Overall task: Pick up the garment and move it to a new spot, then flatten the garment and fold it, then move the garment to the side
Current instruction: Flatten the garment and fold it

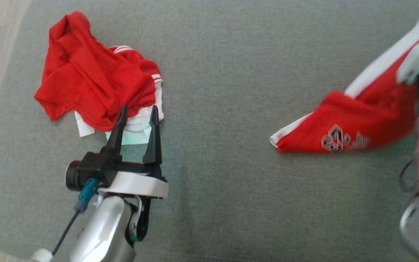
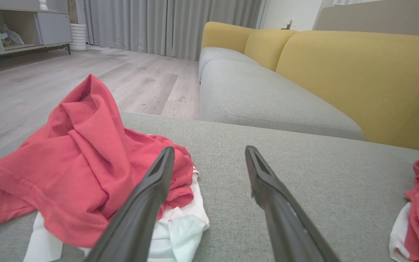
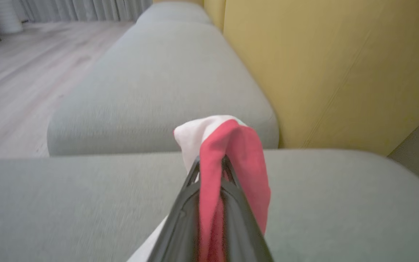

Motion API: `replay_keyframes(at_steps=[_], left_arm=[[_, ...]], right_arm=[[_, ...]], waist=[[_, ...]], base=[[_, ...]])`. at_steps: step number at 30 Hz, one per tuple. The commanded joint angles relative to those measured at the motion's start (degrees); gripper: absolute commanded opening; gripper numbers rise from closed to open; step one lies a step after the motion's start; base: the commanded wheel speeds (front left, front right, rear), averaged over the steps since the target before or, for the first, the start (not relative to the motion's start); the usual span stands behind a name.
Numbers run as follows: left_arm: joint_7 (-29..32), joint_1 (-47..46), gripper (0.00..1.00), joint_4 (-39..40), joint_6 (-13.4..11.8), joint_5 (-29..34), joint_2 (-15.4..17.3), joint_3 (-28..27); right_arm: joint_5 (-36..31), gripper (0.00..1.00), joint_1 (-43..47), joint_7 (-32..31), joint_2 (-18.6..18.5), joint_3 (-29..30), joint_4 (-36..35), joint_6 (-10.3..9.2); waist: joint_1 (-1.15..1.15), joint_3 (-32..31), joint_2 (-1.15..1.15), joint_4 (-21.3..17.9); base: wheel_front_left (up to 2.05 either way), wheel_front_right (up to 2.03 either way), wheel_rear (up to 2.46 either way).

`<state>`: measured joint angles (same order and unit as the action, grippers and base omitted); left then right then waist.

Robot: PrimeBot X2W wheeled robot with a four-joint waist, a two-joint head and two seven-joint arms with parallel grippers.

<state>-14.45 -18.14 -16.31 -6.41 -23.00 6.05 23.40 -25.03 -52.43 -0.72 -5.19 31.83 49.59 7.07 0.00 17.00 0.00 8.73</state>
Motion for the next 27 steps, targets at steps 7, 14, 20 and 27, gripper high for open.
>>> replay_keyframes(at_steps=[7,14,20,27], left_arm=[[-0.54,1.53,1.00,2.19,0.90,1.21,-0.33,-4.34],[-0.54,2.43,1.00,2.50,1.39,1.85,-0.88,-5.04],[-0.54,2.83,1.00,1.90,2.01,2.15,-1.01,-4.80],[-0.52,2.12,1.00,1.13,2.37,2.20,-1.22,-3.80]], right_arm=[[2.30,0.00,-12.23,4.99,-8.83,-7.56,-3.59,0.42],[6.35,0.00,-12.55,8.11,-8.61,-26.10,-2.94,0.42],[14.93,0.00,-3.51,9.80,-2.61,-48.58,2.09,0.42],[26.10,1.00,4.13,11.21,0.55,-64.53,6.96,0.42]], waist=[[0.00,-3.30,0.00,-2.43],[0.00,-4.38,0.00,-3.09],[0.00,-4.86,0.00,-1.80],[0.00,-4.83,0.00,0.46]], base=[[0.00,0.00,0.00],[0.00,0.00,0.00],[0.00,0.00,0.00],[0.00,0.00,0.00]])
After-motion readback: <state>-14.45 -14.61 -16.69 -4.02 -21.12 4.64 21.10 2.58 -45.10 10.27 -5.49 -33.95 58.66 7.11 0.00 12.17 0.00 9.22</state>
